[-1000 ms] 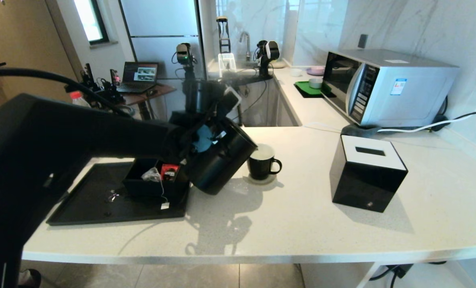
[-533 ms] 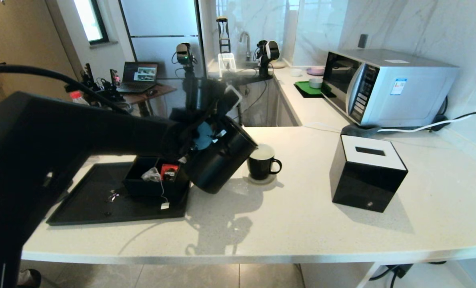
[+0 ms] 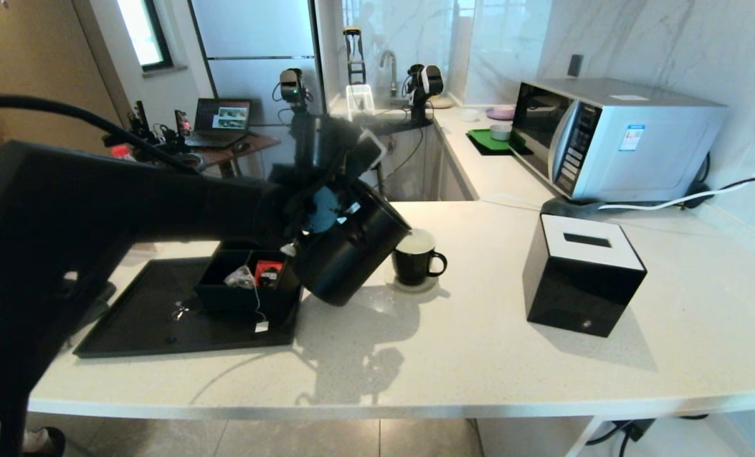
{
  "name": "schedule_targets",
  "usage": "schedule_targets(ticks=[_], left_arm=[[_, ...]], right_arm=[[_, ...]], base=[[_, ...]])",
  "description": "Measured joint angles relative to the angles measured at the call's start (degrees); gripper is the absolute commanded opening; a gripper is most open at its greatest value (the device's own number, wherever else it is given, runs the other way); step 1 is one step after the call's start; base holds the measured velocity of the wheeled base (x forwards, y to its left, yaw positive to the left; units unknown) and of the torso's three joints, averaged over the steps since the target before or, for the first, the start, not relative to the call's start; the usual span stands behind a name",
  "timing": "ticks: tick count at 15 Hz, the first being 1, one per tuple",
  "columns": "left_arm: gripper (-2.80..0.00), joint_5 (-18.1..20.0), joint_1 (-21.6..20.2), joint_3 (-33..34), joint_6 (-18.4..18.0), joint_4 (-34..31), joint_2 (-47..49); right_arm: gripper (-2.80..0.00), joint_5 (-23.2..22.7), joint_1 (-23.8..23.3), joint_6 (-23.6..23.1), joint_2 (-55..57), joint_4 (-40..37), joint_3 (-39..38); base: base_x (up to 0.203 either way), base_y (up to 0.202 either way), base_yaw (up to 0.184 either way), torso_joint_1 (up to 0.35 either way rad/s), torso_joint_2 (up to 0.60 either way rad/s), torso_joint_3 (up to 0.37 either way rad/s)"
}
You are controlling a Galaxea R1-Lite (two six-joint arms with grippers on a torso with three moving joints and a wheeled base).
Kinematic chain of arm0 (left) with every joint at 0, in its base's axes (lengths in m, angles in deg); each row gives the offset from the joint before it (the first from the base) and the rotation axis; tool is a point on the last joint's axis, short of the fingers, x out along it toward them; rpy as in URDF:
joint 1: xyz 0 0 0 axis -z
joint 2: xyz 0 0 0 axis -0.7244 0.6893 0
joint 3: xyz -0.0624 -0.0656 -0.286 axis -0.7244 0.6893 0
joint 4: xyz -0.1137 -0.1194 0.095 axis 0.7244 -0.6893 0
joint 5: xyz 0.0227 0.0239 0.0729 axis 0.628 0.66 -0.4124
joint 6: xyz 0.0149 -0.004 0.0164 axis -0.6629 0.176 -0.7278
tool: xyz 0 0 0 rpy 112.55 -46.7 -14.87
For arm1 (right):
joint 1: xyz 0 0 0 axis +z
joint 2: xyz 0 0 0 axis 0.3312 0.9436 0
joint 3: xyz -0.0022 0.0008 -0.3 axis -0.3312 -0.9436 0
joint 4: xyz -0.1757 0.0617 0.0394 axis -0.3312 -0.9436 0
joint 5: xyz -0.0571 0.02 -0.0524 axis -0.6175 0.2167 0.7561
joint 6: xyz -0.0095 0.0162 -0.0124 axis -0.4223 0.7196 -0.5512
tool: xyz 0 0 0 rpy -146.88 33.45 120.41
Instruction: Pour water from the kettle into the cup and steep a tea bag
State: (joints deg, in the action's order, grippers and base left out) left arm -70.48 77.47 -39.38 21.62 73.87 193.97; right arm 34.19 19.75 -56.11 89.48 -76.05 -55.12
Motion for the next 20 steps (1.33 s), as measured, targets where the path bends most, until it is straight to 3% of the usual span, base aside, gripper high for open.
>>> schedule_targets(ticks=[20], left_arm=[[-2.8,-0.34,-0.38,0.44,-3.45,-0.88,-1.12]], right_arm=[[-2.8,0.0,0.0,-0.01,0.0,0.0,0.0]], base=[[0.0,0.0,0.0,0.0,0.0,0.0]])
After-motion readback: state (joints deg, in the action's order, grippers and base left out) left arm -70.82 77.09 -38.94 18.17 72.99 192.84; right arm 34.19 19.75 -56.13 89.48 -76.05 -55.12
